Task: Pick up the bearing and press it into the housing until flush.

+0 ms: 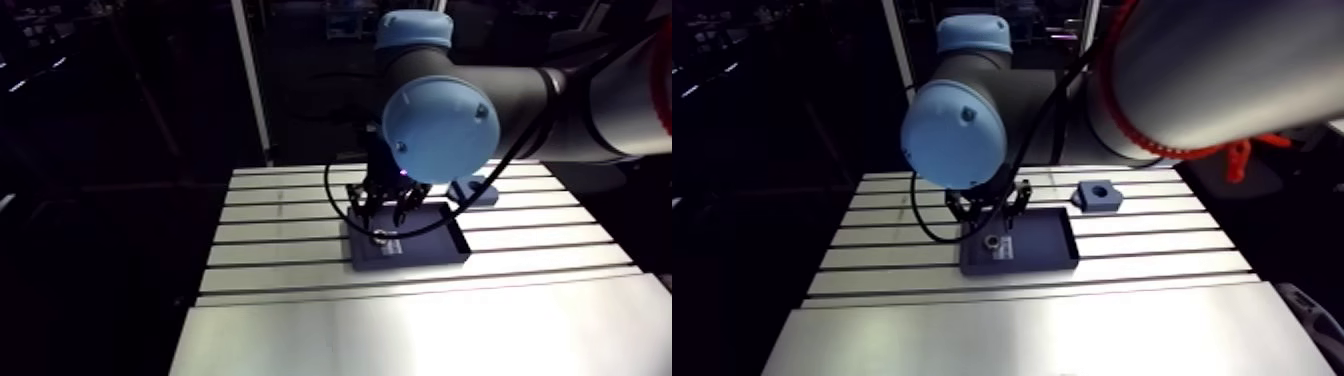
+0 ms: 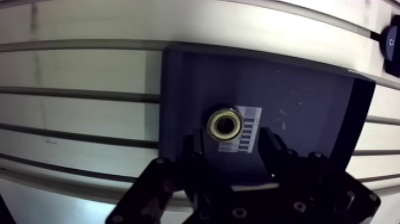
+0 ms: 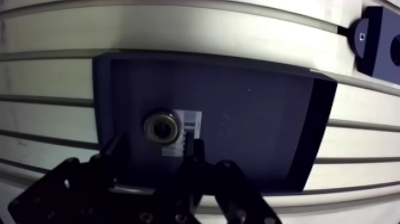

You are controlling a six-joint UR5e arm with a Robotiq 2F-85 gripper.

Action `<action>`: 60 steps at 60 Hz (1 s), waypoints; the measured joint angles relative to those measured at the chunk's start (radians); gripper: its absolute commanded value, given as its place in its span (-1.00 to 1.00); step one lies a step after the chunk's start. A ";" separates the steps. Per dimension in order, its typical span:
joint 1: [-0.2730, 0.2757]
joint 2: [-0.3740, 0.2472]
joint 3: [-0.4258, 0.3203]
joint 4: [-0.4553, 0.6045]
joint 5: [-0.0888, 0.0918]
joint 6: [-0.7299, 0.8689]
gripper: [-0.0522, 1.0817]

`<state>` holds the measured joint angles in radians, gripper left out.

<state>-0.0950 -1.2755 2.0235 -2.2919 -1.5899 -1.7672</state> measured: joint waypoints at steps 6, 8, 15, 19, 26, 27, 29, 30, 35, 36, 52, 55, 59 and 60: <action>-0.001 0.005 0.000 -0.001 0.000 0.000 -0.17; -0.001 0.006 0.000 -0.001 0.000 0.000 -0.17; -0.001 0.009 0.000 -0.002 0.000 -0.001 -0.17; -0.002 0.012 0.000 -0.002 0.000 -0.001 -0.17; -0.003 0.016 0.001 -0.002 0.000 -0.001 -0.17; -0.003 0.016 0.001 -0.002 0.000 -0.001 -0.17; -0.003 0.017 0.001 -0.002 0.000 -0.001 -0.17; -0.004 0.017 0.001 -0.002 0.001 -0.001 -0.17; -0.005 0.019 0.003 -0.002 0.001 -0.002 -0.17; -0.006 0.020 0.003 -0.002 0.001 -0.002 -0.17; -0.009 0.030 0.005 -0.002 0.001 -0.003 -0.17; -0.009 0.031 0.005 -0.002 0.001 -0.003 -0.17; -0.009 0.033 0.005 -0.002 0.001 -0.003 -0.18; -0.009 0.033 0.005 -0.002 0.001 -0.003 -0.17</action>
<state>-0.1035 -1.2426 2.0287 -2.2942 -1.5887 -1.7703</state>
